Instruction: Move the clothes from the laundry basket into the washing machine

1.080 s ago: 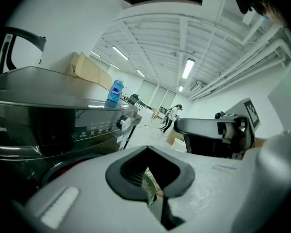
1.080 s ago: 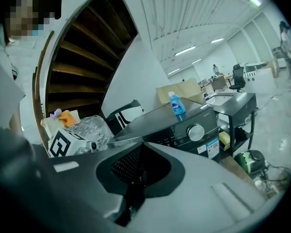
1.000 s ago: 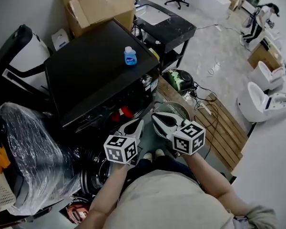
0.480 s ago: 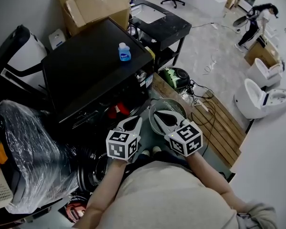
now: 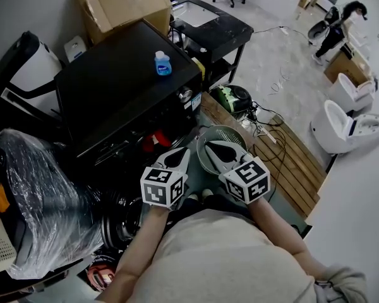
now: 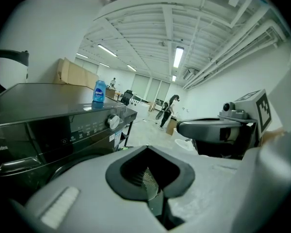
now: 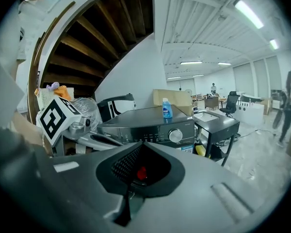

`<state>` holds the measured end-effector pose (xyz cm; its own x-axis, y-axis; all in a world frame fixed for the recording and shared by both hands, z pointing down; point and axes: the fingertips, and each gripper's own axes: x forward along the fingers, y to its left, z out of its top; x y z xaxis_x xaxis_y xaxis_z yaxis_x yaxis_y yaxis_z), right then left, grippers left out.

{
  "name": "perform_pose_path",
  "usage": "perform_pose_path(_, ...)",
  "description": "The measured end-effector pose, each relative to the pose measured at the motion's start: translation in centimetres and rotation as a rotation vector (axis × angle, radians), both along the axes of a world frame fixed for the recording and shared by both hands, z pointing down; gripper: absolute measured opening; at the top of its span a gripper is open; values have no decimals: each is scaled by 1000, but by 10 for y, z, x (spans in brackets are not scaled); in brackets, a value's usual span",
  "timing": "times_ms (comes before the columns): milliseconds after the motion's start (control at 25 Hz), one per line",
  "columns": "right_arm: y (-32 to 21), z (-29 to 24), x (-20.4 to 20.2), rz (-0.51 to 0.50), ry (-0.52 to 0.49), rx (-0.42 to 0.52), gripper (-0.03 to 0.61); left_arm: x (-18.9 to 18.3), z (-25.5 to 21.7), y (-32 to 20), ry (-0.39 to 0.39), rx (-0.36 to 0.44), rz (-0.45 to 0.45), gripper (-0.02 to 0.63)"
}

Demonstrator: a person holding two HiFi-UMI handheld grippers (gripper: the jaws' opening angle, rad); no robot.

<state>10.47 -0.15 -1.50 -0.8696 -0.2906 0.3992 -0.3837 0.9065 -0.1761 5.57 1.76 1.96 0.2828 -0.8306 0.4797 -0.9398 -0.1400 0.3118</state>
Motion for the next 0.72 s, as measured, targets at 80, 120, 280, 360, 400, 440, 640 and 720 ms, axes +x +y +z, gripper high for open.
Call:
perform_pose_path(80, 0, 1, 4, 10, -6, -17, 26, 1, -2, -1, -6, 8, 1, 1)
perform_pose_path(120, 0, 1, 7, 19, -12, -27, 25, 1, -3, -1, -9, 17, 2, 1)
perform_pose_path(280, -5, -2, 16, 56, -31, -48, 26, -1, -11, -1, -16, 57, -4, 1)
perform_pose_path(360, -6, -3, 18, 64, -40, -60, 26, -3, -14, -1, -15, 68, -13, 1)
perform_pose_path(400, -6, -3, 20, 67, -38, -58, 26, -3, -16, -1, -15, 72, -14, 1)
perform_pose_path(440, -6, -2, 21, 67, -32, -54, 26, -2, -17, -1, -16, 76, -12, 1)
perform_pose_path(640, -2, -4, 20, 56, -18, -21, 26, 0, -18, 1, -19, 81, 3, 0)
perform_pose_path(720, -2, -6, 19, 55, -14, -5, 26, 1, -19, 1, -15, 84, 3, 1)
